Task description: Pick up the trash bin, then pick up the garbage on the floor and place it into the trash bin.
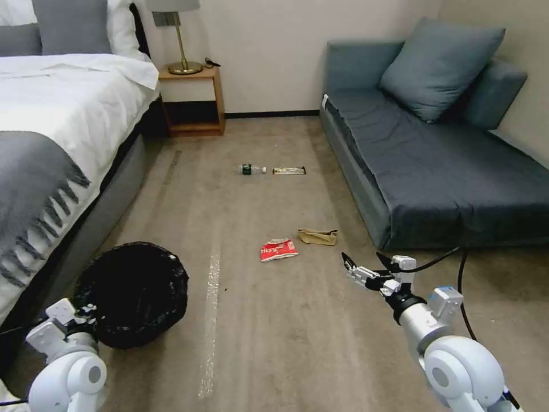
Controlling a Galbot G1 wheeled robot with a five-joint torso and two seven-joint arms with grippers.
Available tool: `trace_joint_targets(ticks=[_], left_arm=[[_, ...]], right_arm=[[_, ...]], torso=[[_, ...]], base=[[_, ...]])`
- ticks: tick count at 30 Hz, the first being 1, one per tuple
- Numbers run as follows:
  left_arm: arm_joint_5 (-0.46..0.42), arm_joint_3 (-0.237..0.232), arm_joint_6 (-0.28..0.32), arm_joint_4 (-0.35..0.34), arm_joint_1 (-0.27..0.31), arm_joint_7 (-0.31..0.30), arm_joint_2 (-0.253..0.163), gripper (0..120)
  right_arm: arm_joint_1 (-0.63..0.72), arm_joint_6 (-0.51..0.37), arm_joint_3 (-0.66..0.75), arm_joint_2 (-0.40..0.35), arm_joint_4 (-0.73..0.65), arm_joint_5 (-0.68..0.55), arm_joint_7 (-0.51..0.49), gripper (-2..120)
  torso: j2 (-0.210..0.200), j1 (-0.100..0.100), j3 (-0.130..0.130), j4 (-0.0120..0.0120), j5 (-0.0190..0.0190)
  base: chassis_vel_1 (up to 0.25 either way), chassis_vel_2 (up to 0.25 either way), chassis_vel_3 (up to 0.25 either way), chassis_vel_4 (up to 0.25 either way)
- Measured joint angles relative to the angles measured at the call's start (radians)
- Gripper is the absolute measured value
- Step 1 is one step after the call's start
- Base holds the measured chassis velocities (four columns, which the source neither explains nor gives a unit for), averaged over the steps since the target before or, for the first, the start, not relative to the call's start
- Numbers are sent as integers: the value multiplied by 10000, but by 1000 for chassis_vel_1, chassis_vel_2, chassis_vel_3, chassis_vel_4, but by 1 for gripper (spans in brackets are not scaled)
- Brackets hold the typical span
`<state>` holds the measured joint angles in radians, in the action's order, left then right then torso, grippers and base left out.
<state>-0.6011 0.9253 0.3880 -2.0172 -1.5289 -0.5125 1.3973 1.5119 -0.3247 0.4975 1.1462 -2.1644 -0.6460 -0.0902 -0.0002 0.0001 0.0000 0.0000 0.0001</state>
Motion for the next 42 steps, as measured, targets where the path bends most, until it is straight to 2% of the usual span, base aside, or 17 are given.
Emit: trace_joint_targets(ticks=[11,42], left_arm=[[574,-32,-389,-39,-129,-41,182,4],[692,-136,-790,-263,-549,251,311,4]], right_arm=[[176,121,-52,94,-69,208,319,100],[487,629,-175,189,-156,1031,537,100]], torso=[[1,0,0,0,0],[2,-1,0,0,-1]], base=[[0,0,0,0],[0,0,0,0]])
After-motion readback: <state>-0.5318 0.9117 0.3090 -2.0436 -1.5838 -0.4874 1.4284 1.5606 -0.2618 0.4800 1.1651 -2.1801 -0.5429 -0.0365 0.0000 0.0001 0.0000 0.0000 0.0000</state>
